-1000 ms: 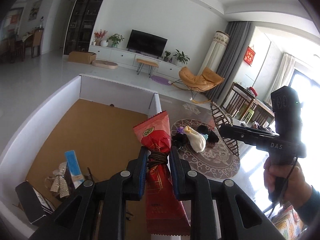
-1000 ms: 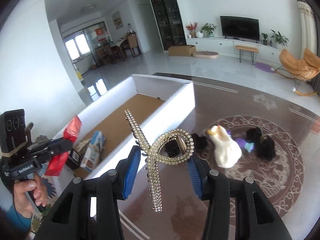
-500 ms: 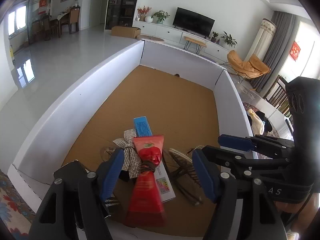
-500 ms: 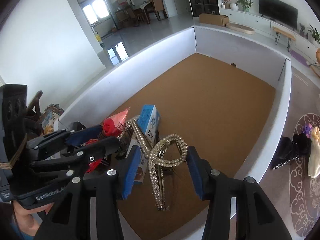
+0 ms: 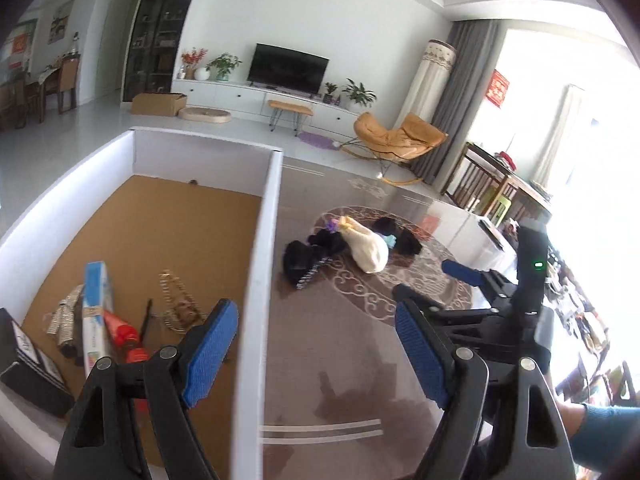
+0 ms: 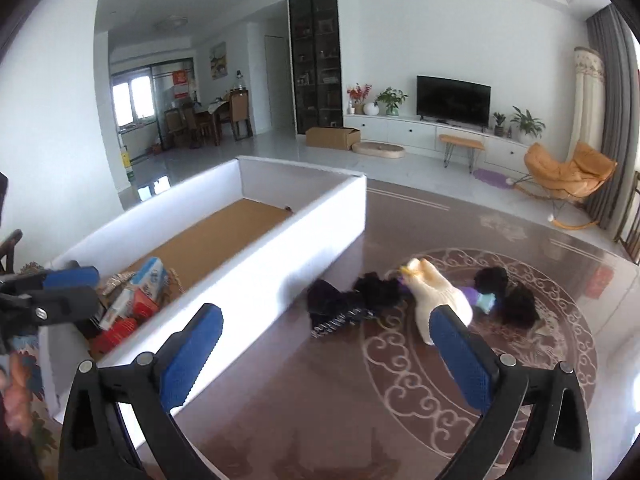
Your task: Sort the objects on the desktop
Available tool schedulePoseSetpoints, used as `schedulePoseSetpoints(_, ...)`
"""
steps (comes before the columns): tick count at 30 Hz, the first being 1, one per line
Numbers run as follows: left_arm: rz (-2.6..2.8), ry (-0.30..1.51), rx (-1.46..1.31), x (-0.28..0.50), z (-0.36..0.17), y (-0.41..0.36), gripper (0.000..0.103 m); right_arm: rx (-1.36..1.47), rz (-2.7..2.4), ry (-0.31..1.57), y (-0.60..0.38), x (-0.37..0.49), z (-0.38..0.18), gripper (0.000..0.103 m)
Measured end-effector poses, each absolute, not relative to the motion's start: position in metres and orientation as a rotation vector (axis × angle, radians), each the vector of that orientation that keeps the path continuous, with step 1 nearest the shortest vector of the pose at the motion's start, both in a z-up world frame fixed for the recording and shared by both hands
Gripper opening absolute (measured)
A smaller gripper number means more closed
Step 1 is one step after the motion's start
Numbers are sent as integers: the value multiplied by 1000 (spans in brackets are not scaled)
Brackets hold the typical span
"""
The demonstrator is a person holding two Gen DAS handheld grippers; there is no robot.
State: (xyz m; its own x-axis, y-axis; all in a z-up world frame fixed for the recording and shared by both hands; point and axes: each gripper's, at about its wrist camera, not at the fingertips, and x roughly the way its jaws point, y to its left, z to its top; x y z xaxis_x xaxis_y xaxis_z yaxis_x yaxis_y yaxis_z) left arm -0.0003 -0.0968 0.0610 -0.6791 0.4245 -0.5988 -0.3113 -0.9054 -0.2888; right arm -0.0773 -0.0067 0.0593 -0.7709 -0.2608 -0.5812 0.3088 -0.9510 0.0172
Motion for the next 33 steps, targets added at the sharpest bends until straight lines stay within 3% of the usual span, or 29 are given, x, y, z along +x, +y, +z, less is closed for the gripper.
schedulePoseSetpoints(2, 2448, -182, -984, 5, 53, -59, 101, 1042, -2738, 159, 37, -80, 27, 103)
schedulePoseSetpoints(3, 2403, -170, -997, 6, 45, -42, 103, 1125, -2751, 167, 59, -81, 12, 103)
schedulePoseSetpoints(7, 2323, -55, -1159, -6, -15, 15, 103, 1354, -2788, 124, 131, -74, -28, 103)
schedulePoseSetpoints(12, 2397, 23, -1294, -32, -64, 39, 103, 1413, -2805, -23, 168, -50, -37, 103)
schedulePoseSetpoints(21, 2498, 210, -1299, -67, -73, 56, 103, 1431, -2796, 16, 161, -50, -38, 103)
schedulePoseSetpoints(33, 2512, 235, -1297, -63, -73, 57, 103, 1432, -2796, 16, 160, -51, -38, 103)
